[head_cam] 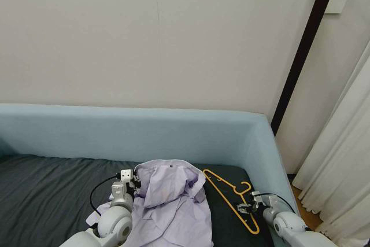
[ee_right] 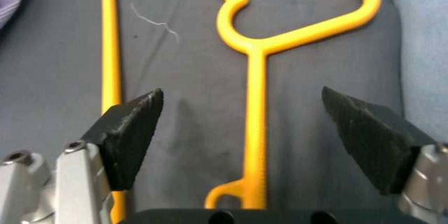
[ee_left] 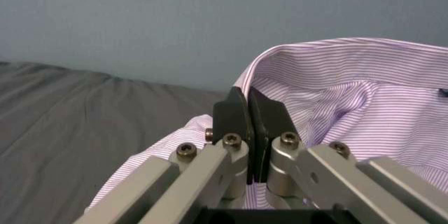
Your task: Pick up the clothes from the sofa and hang them on the clothes hanger.
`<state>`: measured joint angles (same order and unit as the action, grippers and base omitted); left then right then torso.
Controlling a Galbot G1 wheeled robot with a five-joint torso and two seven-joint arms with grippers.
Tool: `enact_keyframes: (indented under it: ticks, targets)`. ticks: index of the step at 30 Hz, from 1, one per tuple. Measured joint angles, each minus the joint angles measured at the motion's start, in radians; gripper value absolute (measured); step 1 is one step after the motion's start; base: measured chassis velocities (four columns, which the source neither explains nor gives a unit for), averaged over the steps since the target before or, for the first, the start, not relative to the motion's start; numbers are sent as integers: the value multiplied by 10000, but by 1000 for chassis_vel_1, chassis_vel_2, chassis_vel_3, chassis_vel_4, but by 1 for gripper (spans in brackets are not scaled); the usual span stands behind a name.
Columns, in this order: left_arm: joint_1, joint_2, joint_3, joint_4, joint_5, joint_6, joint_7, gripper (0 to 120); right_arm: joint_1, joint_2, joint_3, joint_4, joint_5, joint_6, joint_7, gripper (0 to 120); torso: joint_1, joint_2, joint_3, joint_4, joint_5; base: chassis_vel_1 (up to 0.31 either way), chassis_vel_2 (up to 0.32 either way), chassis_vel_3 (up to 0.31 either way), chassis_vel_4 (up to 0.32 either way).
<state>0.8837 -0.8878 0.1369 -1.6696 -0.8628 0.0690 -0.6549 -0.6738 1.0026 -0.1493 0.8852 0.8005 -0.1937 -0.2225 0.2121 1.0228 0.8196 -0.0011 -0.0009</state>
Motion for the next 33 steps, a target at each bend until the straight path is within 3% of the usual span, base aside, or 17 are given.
enact_keyframes:
  ticks: [4,23,33]
  targets:
    - [10,42,-13,-73,1,-3,10,0,84,52,27,-244,-173,0,-161,77,0,0,0,-1,2,0,0,0,0]
    - [-84,56,110,-5,94,-103,133,0,207,280,-84,-744,-529,-66,-419,6,0,1,-1,0,-1,0,0,0,0]
    - [-16,72,102,-18,200,-32,104,0,85,373,195,-665,-534,-62,-223,6,0,0,1,-1,4,0,0,0,0]
